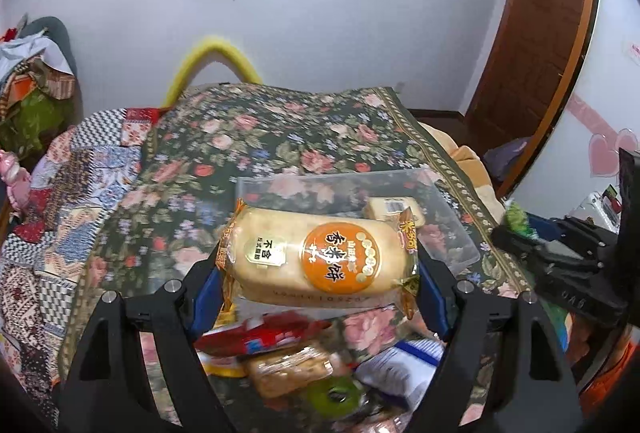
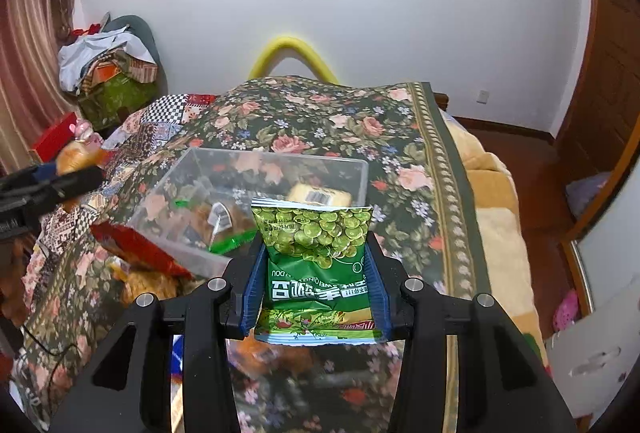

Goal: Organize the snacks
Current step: 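Lower both held snacks into the clear box and open both tools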

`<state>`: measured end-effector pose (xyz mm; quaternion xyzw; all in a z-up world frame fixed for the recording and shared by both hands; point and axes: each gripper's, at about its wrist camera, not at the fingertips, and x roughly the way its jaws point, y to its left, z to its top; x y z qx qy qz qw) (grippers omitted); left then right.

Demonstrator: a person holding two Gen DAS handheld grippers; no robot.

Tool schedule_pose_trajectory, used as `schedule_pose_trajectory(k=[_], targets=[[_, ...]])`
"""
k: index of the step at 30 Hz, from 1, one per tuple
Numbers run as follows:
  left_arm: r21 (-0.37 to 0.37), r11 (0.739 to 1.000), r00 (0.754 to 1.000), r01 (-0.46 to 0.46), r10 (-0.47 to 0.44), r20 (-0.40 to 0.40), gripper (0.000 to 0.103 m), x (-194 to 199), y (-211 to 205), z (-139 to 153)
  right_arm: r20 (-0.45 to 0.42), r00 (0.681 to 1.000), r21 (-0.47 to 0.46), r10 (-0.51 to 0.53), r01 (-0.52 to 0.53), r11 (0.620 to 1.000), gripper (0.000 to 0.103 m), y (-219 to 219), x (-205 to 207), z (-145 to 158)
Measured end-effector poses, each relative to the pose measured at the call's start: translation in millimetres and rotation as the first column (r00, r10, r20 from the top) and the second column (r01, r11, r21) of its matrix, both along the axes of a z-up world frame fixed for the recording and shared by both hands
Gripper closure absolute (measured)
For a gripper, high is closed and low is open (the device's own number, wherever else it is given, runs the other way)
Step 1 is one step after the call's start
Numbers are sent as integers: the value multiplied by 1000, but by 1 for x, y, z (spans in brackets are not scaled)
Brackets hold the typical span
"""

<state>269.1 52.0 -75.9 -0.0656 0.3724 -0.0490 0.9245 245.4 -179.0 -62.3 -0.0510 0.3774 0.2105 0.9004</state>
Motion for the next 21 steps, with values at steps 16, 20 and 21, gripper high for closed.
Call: schedule_pose_trajectory(k=[16,20,21], targets=[[-32,999,989,-12,7,-146,20,56,-22,-57,-122,992,-18,18,-21,1000,62,24,47,-44],[-35,999,983,-17,10,-185,14,64,-21,-70,-136,990,-27,30,-34,999,62,31,51,-52],[-38,999,982,-12,4,-189,14,64,-21,-72,-139,990,-30,33,-37,999,62,32,52,-54]])
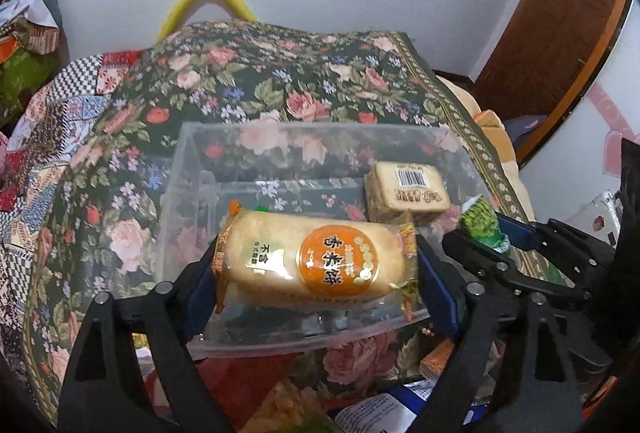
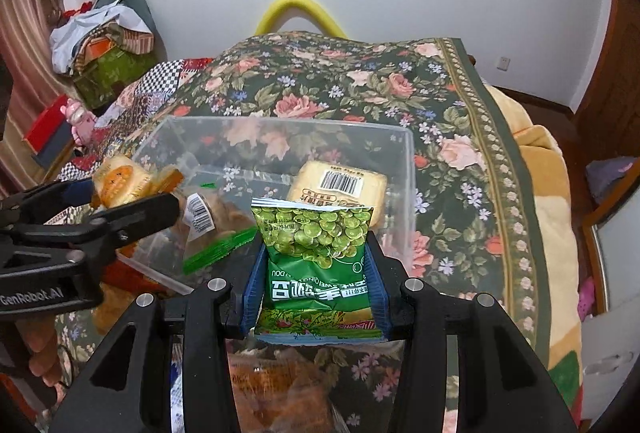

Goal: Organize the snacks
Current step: 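Lower both held snacks into the clear box and open both tools, then grasp the red chip bag with the left tool while the right tool grasps the orange puff bag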

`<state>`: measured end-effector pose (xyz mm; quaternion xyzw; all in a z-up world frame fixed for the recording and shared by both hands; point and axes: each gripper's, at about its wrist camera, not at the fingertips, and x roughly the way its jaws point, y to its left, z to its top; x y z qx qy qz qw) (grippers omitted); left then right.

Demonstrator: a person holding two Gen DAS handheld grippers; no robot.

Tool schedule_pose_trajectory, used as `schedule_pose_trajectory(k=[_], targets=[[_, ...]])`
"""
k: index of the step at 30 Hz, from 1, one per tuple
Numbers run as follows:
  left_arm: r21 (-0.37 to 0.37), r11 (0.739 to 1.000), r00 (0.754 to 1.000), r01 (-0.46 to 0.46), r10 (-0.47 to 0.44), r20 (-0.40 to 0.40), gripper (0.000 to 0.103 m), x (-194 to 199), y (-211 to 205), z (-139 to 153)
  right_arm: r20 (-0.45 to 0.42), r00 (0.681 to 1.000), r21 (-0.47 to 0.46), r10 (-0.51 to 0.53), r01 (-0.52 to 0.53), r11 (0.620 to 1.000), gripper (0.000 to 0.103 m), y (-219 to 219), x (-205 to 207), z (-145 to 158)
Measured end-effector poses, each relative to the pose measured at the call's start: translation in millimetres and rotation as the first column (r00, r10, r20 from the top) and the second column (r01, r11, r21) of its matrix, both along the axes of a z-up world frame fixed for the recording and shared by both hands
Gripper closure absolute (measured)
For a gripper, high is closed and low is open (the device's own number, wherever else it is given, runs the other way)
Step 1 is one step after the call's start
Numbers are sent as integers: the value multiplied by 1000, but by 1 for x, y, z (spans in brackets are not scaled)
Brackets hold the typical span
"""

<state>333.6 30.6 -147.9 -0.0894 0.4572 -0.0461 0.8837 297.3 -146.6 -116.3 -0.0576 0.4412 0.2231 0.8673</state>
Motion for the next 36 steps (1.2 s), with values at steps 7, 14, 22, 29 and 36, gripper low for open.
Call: schedule_pose_trajectory(k=[7,14,22,29,36], targets=[[58,998,1000,9,-10,24,9,0,-5,0,-20,1000,-26,13,-14,1000,57,5,1,-9],[65,998,998,20,-23,53,9,-7,-8,14,18,1000,-38,9,-8,999,43,-2,-7,4],[64,998,991,29,-37,127,9,-43,-4,53,56,998,-12,8,-7,1000,41,-14,-26,26],[74,997,985,22,-34,167,8,-92,12,68,80,997,-8,15,-15,1000,35,-27,-56,36],[99,995,990,-6,-8,143,5,-124,34,51,59,998,-37,20,-18,999,29,-41,-81,22]])
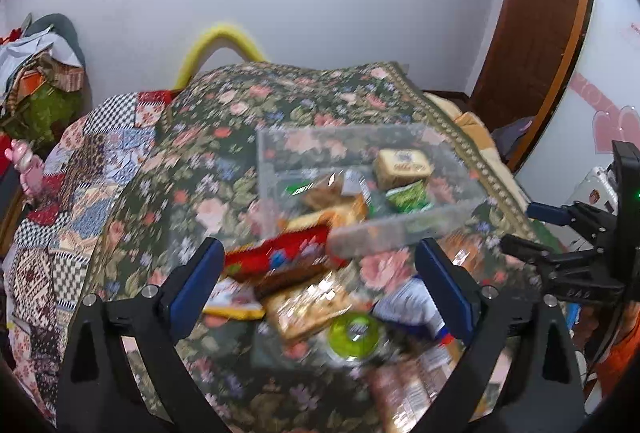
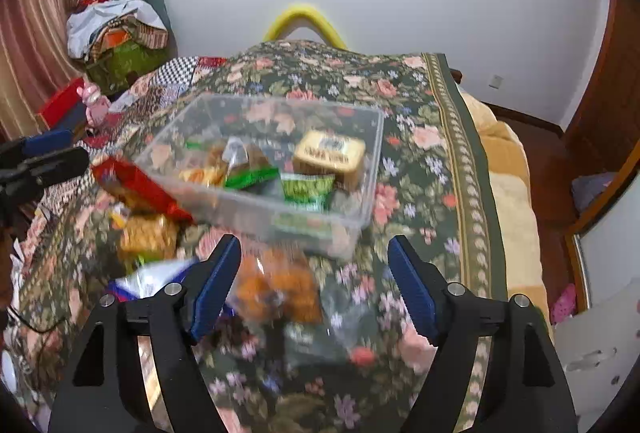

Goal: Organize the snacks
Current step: 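Grasp the red chip bag with the left tool while the right tool grasps the orange puff bag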

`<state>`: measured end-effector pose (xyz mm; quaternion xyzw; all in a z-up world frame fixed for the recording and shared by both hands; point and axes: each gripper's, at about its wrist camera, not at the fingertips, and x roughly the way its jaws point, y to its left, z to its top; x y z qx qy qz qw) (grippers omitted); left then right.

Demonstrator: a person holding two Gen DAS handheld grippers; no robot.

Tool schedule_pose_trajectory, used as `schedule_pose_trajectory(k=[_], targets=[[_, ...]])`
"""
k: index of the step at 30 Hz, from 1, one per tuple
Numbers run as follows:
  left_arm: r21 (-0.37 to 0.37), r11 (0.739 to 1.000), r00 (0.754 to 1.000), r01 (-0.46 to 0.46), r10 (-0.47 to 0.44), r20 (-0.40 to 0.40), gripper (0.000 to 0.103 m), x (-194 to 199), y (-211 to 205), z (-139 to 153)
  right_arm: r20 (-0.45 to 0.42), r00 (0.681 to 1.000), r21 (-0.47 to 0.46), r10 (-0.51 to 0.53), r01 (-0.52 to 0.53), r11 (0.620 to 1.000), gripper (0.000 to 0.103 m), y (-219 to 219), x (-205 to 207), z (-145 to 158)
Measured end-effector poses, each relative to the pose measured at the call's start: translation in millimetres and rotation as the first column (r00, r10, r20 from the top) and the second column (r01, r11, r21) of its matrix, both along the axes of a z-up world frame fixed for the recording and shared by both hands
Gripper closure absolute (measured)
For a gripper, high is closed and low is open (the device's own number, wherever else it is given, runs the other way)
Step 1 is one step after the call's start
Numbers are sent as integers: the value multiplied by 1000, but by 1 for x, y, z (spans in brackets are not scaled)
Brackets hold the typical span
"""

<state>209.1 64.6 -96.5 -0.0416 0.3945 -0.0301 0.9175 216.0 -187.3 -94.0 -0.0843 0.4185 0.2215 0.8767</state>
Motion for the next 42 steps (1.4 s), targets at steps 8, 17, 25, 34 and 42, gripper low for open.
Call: schedule_pose_trajectory(k=[8,17,25,34,42], targets=[[-36,998,995,-54,51,-91,3,1,16,-47,-92,996,1,3,-3,1000,29,-8,-11,-29],[-66,993,988,-101,92,-121,3,27,18,-78,-123,992,29,25,-22,999,20,3,-3,-43],[-91,984,979,-151,136,-149,3,47,26,-94,-128,990,25,56,-53,998,12,21,11,-53],[-90,985,986,-147,140,-86,11,51,25,-94,-155,987,23,44,-41,999,13,29,25,-67],[-93,989,992,-112,106,-67,37,44,19,-90,-182,982,81,42,-28,996,28,22,26,-68]])
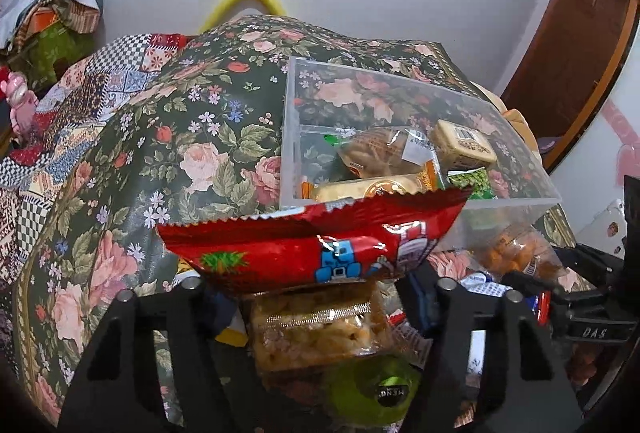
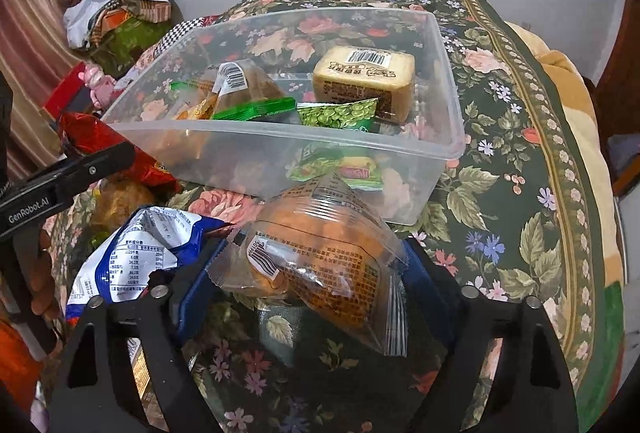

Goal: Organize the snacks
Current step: 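Grasp the red chip bag with the left tool while the right tool grasps the orange puff bag, then place both bags into the clear box and open both tools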

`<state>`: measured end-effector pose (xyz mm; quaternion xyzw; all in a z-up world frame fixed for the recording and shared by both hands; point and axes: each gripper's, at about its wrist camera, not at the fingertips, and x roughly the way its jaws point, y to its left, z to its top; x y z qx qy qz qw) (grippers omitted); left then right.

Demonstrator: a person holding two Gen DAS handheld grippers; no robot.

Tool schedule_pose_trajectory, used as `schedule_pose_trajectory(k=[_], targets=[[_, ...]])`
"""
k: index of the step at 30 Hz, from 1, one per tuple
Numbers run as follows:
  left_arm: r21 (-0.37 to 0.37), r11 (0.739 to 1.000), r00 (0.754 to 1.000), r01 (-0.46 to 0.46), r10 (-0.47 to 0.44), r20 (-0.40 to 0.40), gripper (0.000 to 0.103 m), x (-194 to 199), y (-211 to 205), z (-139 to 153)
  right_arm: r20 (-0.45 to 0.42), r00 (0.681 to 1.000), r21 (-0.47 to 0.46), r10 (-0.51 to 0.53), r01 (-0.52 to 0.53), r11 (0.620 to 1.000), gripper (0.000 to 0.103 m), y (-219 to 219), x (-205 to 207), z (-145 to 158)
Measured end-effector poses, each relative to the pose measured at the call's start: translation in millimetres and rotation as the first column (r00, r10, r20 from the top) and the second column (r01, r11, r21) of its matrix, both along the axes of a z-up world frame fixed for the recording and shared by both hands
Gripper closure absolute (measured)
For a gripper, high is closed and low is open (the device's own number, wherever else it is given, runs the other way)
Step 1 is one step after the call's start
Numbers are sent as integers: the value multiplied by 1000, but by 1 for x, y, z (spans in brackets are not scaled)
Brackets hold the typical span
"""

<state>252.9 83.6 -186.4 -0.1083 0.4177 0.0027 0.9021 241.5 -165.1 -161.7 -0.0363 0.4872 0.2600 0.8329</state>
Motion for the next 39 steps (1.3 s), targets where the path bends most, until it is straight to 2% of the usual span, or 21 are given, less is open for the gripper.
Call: schedule_pose_trajectory(k=[6,10,20,29,34,39], targets=[[8,1000,999,-15,15,30,38,-10,1,12,-18,1000,29,6,-6,1000,46,-3,-3,3],[11,1000,998,-14,14,54,38,-19,3,26,1,1000,19,0,0,1000,52,-4,-7,9],[38,999,990,-7,2,140,38,-32,1,73,101,995,34,-18,14,999,53,-14,-20,47],[64,998,975,5,-19,220,38,-15,-10,112,201,979,75,-43,29,997,53,-16,-10,88],[88,996,974,7,-27,225,38,8,-20,114,243,969,95,-52,29,995,53,-7,1,104],[88,996,981,6,-23,191,38,36,-26,101,247,968,96,-49,26,995,53,7,19,106]])
